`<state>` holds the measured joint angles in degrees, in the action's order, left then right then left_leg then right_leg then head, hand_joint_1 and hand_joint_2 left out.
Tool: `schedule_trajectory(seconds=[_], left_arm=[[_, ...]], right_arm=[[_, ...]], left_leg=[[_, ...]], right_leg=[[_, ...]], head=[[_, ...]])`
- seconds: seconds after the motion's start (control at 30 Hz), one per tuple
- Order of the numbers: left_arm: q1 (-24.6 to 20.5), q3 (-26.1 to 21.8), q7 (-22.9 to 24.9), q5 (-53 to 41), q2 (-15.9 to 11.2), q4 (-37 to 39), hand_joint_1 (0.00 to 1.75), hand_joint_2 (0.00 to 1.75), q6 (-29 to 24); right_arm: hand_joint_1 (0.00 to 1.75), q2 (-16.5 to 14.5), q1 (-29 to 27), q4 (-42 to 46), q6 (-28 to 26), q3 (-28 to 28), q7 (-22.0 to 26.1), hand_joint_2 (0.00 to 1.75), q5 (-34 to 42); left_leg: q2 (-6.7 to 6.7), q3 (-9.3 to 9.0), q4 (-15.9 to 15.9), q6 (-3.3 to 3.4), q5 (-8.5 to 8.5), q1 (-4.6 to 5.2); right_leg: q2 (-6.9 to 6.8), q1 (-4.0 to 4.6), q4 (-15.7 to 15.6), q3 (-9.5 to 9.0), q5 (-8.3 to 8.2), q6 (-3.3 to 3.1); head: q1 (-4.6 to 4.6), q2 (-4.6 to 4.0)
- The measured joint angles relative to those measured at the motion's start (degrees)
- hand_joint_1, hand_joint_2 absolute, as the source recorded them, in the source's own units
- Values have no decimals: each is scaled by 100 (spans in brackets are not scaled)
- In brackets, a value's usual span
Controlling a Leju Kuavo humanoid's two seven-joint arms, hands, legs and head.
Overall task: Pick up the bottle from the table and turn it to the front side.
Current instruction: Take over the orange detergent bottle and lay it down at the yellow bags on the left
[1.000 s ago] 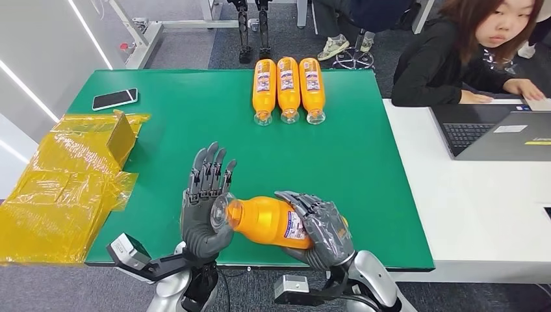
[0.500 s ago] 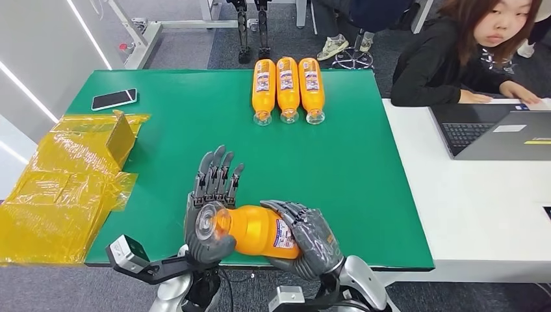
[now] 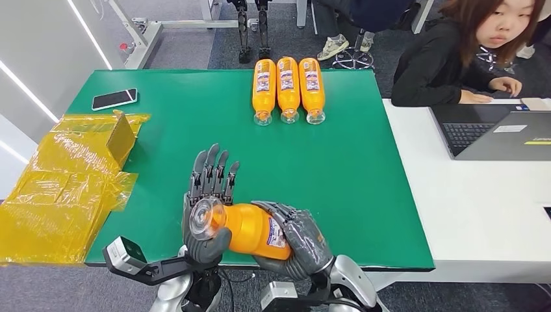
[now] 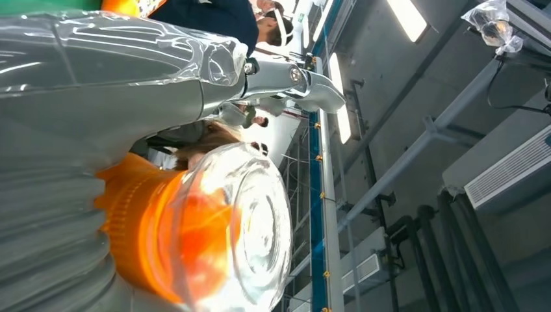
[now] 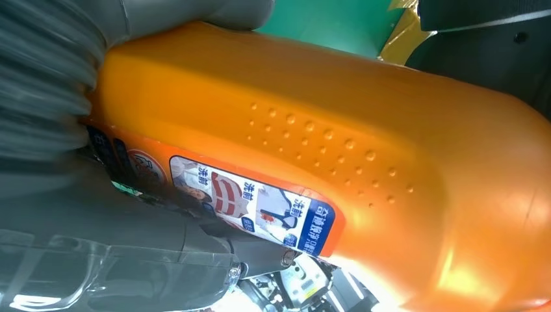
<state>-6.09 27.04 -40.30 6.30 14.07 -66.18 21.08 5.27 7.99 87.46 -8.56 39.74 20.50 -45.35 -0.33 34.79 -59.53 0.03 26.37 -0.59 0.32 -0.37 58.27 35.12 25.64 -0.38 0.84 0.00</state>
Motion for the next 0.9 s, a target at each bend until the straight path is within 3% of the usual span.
schedule_trajectory(seconds=[0.4,0.53,0.9], left_arm=[[-42,0,0,98,-55,0,175,175,13],[-54,0,0,135,-68,2,175,175,4],[-82,-11,0,260,-125,2,175,175,-35]], right_arm=[[175,-61,79,-66,16,11,-52,175,9],[0,-63,101,-85,15,25,-47,175,3],[0,-86,251,-244,-88,126,156,175,180]], left_leg=[[0,0,0,0,0,0],[0,0,0,0,0,0],[0,0,0,0,0,0]], right_leg=[[0,0,0,0,0,0],[0,0,0,0,0,0],[0,0,0,0,0,0]], head=[[0,0],[0,0],[0,0]])
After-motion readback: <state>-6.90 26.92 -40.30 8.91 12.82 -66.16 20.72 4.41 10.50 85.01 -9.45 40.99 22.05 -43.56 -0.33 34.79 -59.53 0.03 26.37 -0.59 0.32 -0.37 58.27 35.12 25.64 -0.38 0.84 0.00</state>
